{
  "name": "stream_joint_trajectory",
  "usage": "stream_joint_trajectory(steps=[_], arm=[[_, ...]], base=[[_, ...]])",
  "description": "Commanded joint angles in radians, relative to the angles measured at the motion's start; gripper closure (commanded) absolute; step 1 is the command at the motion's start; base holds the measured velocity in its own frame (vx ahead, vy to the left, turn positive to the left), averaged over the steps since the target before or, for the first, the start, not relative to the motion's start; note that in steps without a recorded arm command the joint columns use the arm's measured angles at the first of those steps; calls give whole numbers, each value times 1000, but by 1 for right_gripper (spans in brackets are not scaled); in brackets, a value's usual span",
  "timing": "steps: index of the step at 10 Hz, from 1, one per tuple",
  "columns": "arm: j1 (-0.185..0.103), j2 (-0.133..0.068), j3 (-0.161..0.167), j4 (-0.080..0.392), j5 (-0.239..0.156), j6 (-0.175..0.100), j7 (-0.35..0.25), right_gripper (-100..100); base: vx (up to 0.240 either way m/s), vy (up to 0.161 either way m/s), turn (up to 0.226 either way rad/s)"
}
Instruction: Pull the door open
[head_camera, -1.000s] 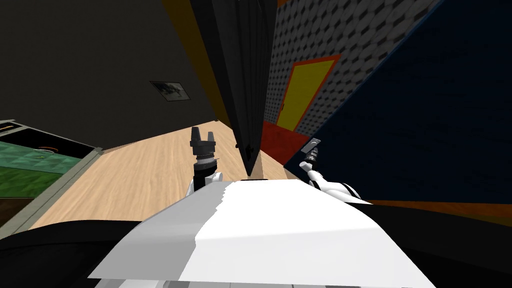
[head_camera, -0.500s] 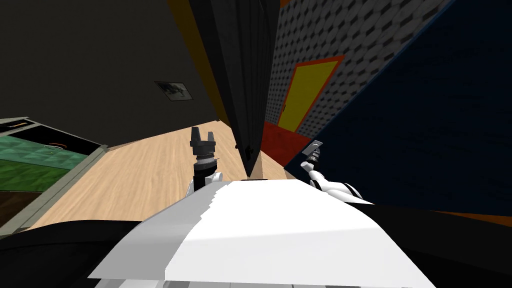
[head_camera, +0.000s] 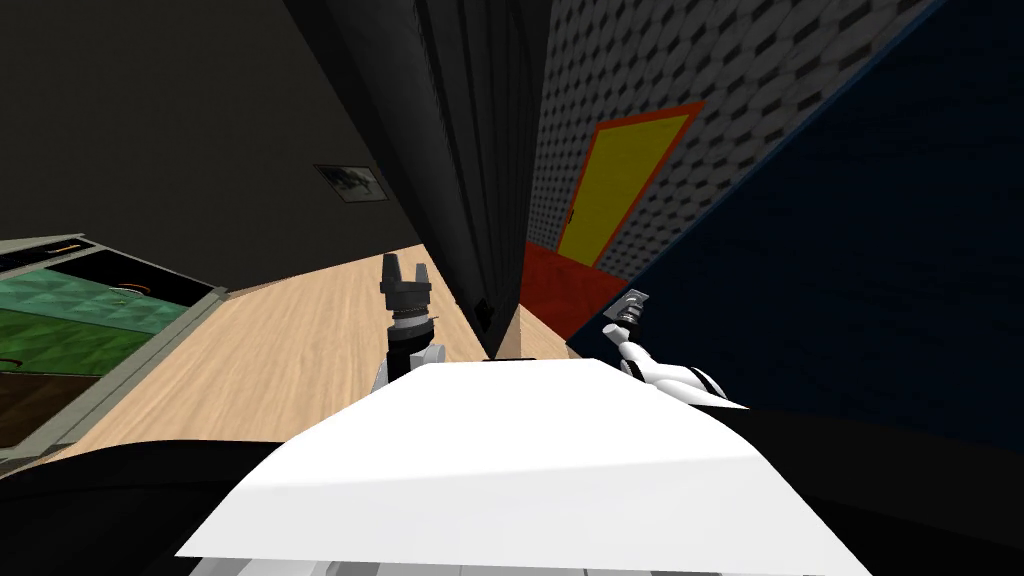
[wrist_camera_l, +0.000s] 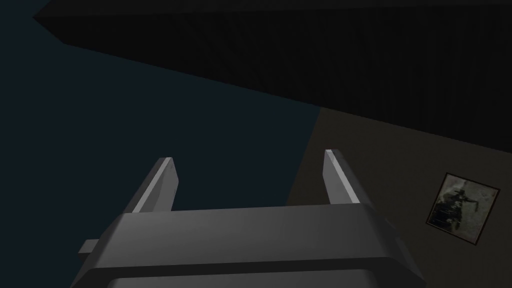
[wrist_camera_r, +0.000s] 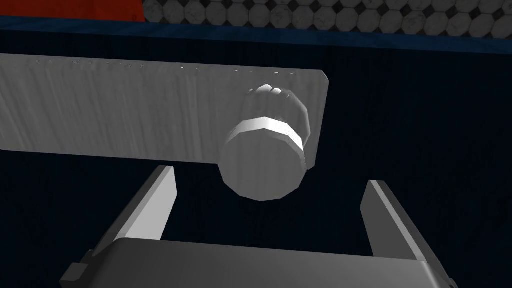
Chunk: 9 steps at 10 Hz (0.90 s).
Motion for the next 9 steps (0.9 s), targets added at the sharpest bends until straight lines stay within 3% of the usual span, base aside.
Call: stream_joint_trajectory(steps=[1, 3, 4, 9], arm=[[-6, -3, -1, 20, -1, -8, -5, -100], [-9, -5, 1, 27, 1, -11, -9, -100], [-9, -5, 1, 27, 1, -11, -9, 100], [-9, -5, 1, 27, 1, -11, -9, 100]], base=[[122, -160, 98], [13, -104, 140], [-8, 9, -32], [1, 12, -5]])
